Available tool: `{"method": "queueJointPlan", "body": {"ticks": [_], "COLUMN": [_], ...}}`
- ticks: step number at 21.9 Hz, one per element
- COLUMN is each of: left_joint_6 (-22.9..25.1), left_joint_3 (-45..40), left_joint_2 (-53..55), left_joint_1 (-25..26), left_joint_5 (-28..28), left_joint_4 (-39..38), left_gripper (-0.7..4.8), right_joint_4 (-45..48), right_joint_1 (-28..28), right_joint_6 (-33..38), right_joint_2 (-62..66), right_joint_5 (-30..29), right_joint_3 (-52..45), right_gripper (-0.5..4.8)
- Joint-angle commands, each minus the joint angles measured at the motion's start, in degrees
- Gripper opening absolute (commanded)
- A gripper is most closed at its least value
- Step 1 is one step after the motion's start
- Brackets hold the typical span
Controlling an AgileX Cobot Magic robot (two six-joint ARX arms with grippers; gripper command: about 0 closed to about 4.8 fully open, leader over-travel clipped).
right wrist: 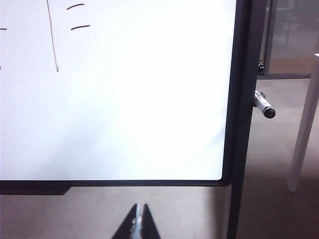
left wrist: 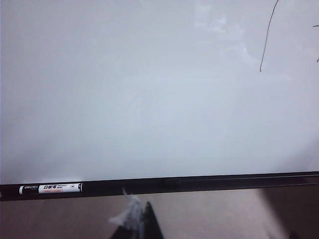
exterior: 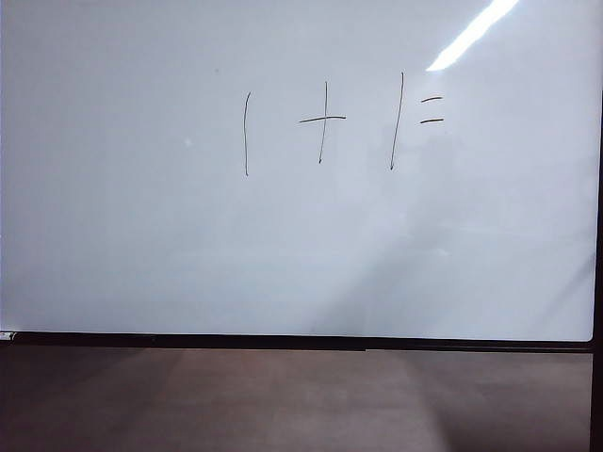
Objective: Reach to the right to find the marker pen, pick it up, and write the answer to the math problem on the whiteboard.
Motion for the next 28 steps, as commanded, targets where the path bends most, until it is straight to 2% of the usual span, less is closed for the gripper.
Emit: {"method": "queueJointPlan", "body": {"ticks": [1,11,13,15,18,20,22,24,26,28], "left_joint_6": [0.0,-1.2,-2.8,-2.6,1.4,5.9,11.0,15.7,17.4,17.0], "left_joint_3": [0.0,0.0,0.0,0.0,1.1,4.6,11.1,20.1,30.2,40.1], "left_joint_2": [0.0,0.0,0.0,0.0,1.6,7.7,18.4,31.5,45.9,59.8], "left_joint_1": [-2.8,-4.0,-6.7,-13.4,-30.4,-43.2,-52.2,-56.6,-56.2,-55.1], "left_joint_5": [0.2,0.3,0.3,0.3,-1.4,-5.9,-12.5,-18.1,-17.7,-13.8], "left_joint_4": [0.7,1.0,2.6,6.9,19.7,29.5,33.0,32.7,31.5,30.9], "left_gripper": [-0.05,-0.05,-0.05,-0.05,-0.05,-0.05,-0.05,-0.05,-0.05,-0.05], "right_joint_4": [0.7,0.7,0.7,0.7,0.7,0.7,0.7,0.7,0.7,0.8], "right_joint_1": [0.1,0.1,0.1,0.1,0.1,0.1,0.1,0.1,0.1,0.0], "right_joint_6": [-0.2,-0.2,-0.2,-0.2,-0.2,-0.2,-0.2,-0.2,-0.2,-0.2], "right_joint_2": [0.0,0.0,0.0,0.0,0.0,0.0,0.0,0.0,0.0,0.0], "right_joint_5": [0.1,0.1,0.1,0.1,0.1,0.1,0.1,0.1,0.1,0.1], "right_joint_3": [0.0,0.0,0.0,0.0,0.0,0.0,0.0,0.0,0.0,0.0], "right_gripper": [-0.05,-0.05,-0.05,-0.05,-0.05,-0.05,-0.05,-0.05,-0.05,-0.05]}}
